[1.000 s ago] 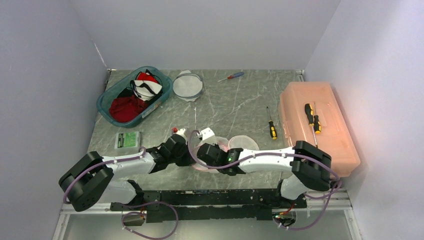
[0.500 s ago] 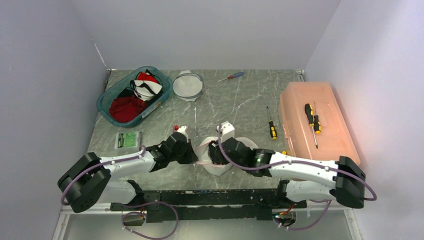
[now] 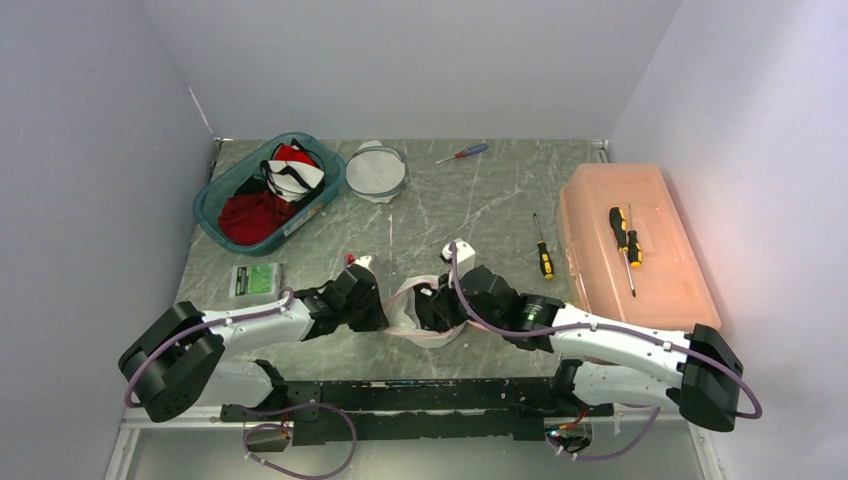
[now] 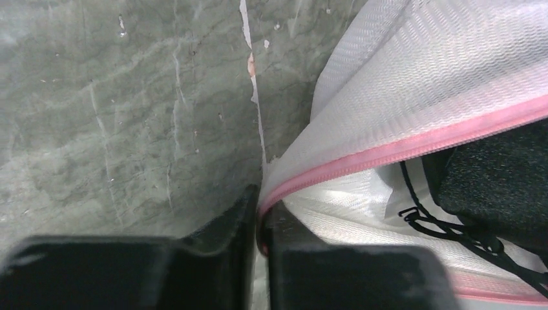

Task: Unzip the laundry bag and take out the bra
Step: Pick up the bra from the laundry bag.

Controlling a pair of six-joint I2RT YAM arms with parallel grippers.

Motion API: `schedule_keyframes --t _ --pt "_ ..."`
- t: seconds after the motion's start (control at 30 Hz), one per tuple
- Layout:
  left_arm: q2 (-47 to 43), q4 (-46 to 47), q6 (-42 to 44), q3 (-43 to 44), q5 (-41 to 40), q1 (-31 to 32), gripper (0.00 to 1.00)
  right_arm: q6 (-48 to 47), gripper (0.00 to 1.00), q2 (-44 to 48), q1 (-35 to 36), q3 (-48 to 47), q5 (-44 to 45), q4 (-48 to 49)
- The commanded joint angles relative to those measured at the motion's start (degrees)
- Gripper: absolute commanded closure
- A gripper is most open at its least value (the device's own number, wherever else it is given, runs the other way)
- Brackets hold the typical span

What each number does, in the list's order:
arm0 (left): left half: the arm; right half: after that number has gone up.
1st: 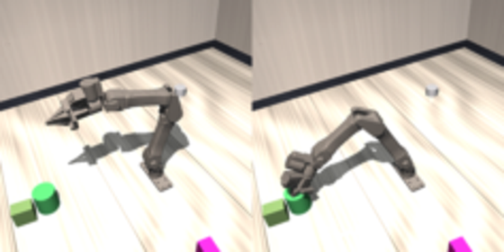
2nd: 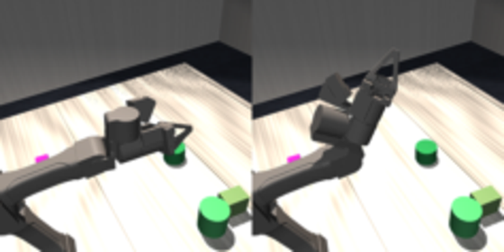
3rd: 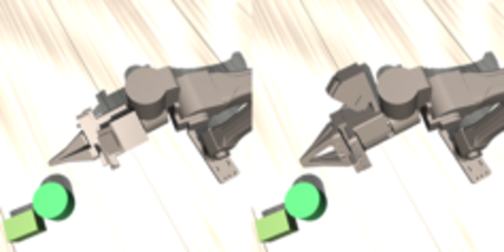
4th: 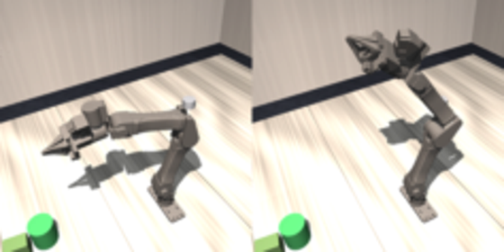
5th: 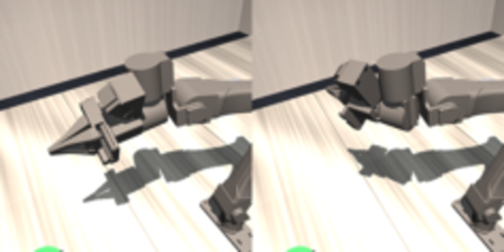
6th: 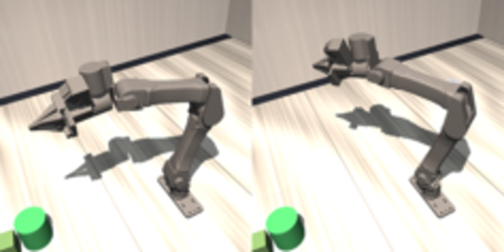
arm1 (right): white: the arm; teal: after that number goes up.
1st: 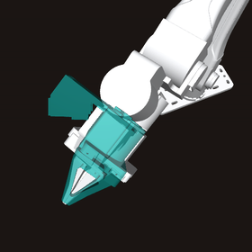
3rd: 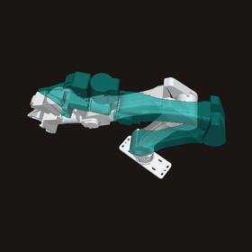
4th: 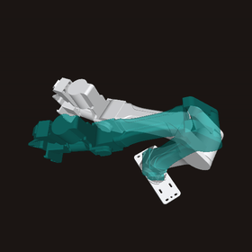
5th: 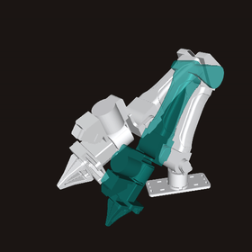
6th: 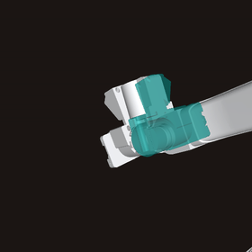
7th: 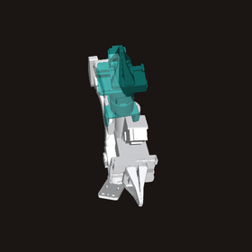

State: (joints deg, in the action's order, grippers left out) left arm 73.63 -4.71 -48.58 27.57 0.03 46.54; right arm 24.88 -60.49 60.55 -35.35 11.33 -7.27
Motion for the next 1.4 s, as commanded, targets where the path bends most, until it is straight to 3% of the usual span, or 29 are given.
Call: schedule_keyframes --t 0.0,0.07,0.1,0.17,0.27,0.63,0.8,0.97,1.1,1.37 --pt "-3.4 -5.9 0.5 3.9 -1.3 -0.2 0.76 -3.6 1.00 2.6 -0.3 -1.4 -5.1 4.3" --pt "-5.5 -8.4 0.5 5.4 -1.3 -0.2 0.45 -4.1 1.00 3.6 -0.6 -1.9 -8.1 4.3" --pt "-6.6 -10.2 0.4 6.4 -1.4 -0.2 0.35 -4.1 1.00 4.4 -0.8 -1.8 -9.2 4.7" --pt "-9.2 -13.8 0.2 8.2 -2.1 -0.2 0.22 -4.0 1.00 6.9 -1.5 -1.7 -11.6 5.9" --pt "-13.8 -17.9 0.0 10.6 -3.6 -0.2 0.11 -4.7 1.00 10.2 -2.9 -2.6 -15.1 6.8" --pt "-22.3 -36.4 -3.0 26.8 -11.2 -0.7 0.06 -18.3 1.00 17.4 -3.3 -8.5 -14.9 1.9" --pt "-22.3 -37.4 -9.6 34.5 -4.1 -1.5 0.06 -25.2 1.00 19.4 -3.1 -9.4 -12.8 0.3" --pt "-16.8 -29.6 -14.3 39.0 10.4 -2.1 0.06 -30.2 1.00 21.3 -1.4 -9.2 -9.7 0.2" --pt "-9.4 -33.5 -12.6 47.1 11.9 -2.1 0.06 -32.3 1.00 19.8 1.2 -9.8 -6.2 -0.9" --pt "-1.2 -32.5 -12.1 49.8 17.7 -2.1 0.06 -36.5 1.00 16.1 9.7 -11.2 6.2 -0.8"
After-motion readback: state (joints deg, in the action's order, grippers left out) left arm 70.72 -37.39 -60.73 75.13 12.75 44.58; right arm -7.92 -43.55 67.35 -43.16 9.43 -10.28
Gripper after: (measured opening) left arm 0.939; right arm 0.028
